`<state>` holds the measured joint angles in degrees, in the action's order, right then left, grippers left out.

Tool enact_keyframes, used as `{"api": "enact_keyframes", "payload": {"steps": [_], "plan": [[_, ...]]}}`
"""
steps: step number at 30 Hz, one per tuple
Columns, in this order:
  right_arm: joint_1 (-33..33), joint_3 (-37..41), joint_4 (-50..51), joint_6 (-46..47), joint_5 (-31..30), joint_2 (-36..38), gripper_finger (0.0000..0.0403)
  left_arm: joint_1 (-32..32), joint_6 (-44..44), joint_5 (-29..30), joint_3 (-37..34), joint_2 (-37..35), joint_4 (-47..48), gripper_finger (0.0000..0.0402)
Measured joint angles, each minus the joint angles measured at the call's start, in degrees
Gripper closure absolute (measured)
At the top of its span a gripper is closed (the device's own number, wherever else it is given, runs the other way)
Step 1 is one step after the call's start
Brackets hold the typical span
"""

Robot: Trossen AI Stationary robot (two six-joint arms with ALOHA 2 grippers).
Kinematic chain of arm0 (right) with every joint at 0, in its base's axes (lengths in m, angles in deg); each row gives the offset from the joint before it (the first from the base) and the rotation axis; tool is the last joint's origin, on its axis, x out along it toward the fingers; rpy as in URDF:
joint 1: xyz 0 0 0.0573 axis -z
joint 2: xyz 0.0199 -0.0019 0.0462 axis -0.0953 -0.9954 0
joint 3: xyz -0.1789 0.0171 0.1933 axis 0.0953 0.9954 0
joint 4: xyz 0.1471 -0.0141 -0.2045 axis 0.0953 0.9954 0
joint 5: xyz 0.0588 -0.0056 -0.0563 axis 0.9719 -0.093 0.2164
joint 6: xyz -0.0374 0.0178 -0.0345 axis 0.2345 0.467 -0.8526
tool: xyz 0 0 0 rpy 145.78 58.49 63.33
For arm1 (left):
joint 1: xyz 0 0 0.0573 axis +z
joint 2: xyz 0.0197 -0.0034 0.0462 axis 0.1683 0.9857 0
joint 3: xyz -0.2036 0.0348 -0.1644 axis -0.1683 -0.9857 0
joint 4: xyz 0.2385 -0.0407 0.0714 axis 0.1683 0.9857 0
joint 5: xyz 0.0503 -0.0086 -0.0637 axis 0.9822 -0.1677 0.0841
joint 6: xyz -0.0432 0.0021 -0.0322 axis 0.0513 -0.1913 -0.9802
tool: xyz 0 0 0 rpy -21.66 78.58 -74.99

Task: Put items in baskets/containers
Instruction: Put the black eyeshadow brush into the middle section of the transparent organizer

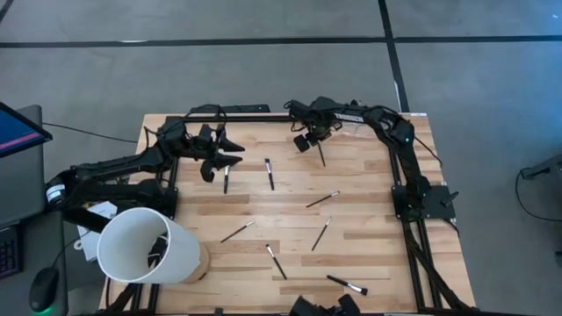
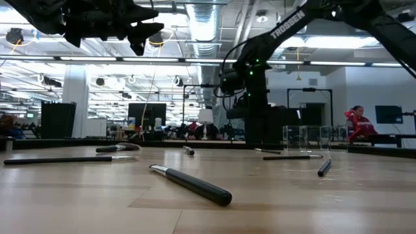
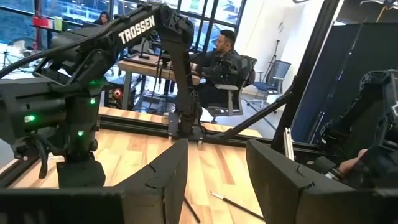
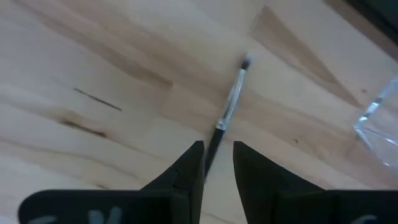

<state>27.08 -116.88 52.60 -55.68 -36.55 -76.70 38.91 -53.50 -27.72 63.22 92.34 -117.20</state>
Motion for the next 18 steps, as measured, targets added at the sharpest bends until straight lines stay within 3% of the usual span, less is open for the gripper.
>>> {"api": "enact_keyframes", "payload": {"steps": [18], "plan": [[1.37, 2.46, -4.39, 0.33, 2.96, -0.35, 0.0328, 0.88, 0.00, -0.11, 0.00, 0.00, -0.24, 0.0241]]}}
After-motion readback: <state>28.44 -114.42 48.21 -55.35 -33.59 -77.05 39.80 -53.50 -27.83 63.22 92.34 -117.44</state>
